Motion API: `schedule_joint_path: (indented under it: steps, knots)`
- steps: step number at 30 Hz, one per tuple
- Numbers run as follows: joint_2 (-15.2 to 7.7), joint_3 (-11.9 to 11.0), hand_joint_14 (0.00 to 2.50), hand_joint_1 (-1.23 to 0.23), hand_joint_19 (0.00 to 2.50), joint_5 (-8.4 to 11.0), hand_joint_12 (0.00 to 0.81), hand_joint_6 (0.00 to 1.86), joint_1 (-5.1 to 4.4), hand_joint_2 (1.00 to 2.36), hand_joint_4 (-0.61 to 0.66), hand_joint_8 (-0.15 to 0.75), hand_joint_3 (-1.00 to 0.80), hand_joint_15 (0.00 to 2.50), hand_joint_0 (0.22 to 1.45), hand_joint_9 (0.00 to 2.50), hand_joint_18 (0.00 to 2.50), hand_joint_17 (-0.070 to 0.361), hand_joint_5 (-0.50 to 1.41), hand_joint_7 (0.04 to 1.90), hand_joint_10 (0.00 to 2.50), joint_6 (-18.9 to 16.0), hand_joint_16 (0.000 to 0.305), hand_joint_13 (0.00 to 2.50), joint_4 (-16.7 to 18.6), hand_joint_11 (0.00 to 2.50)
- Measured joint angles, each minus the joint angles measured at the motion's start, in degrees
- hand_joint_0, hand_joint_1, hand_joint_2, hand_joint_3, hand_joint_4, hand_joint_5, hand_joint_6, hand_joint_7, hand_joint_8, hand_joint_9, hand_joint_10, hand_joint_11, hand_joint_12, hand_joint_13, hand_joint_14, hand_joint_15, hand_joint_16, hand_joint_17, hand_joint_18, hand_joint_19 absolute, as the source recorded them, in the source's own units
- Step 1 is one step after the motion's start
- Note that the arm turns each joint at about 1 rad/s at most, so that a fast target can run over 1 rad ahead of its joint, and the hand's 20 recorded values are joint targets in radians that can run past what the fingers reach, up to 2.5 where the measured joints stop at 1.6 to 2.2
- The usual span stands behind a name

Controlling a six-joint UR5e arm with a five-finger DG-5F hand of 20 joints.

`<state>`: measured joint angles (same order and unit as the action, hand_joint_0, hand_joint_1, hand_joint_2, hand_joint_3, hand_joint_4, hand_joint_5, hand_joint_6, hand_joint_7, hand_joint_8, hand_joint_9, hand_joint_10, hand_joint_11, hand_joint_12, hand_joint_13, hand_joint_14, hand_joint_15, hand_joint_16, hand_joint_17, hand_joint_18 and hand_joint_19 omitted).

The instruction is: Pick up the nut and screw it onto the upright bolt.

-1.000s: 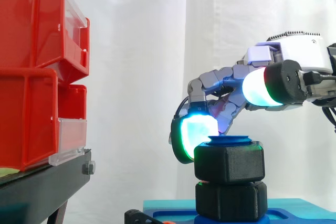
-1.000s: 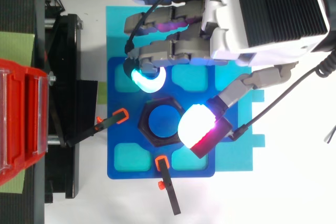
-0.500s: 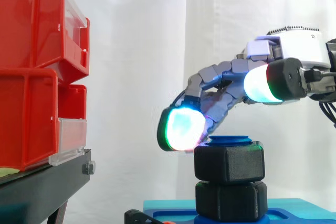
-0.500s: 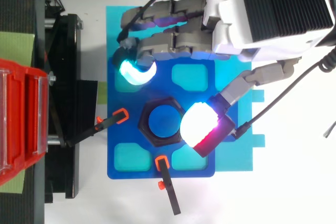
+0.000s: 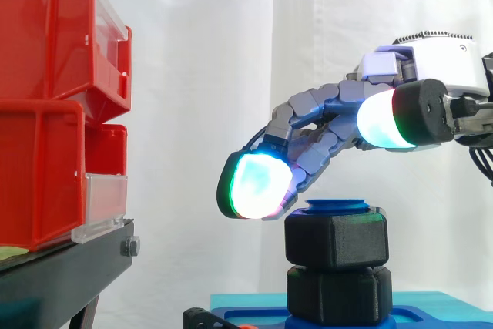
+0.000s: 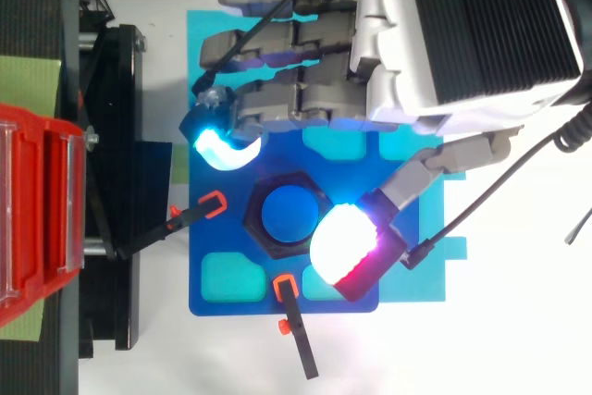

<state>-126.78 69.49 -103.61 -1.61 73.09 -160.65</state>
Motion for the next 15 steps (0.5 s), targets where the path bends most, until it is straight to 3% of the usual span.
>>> schedule_joint_path:
  steps: [7, 15]
  knots:
    - [0.0, 0.0, 0.00, -0.27, 0.00, 0.48, 0.308, 0.50, -0.93, 1.00, 0.21, 0.247, -0.50, 0.00, 0.49, 0.63, 0.00, 0.088, -0.12, 0.73, 0.00, -0.2, 0.039, 0.33, 0.0, 0.00]
    - [0.0, 0.0, 0.00, -0.27, 0.00, 0.53, 0.311, 0.50, -1.34, 1.00, 0.21, 0.251, -0.50, 0.00, 0.49, 0.64, 0.00, 0.089, -0.12, 0.75, 0.00, -0.3, 0.039, 0.33, -0.1, 0.00]
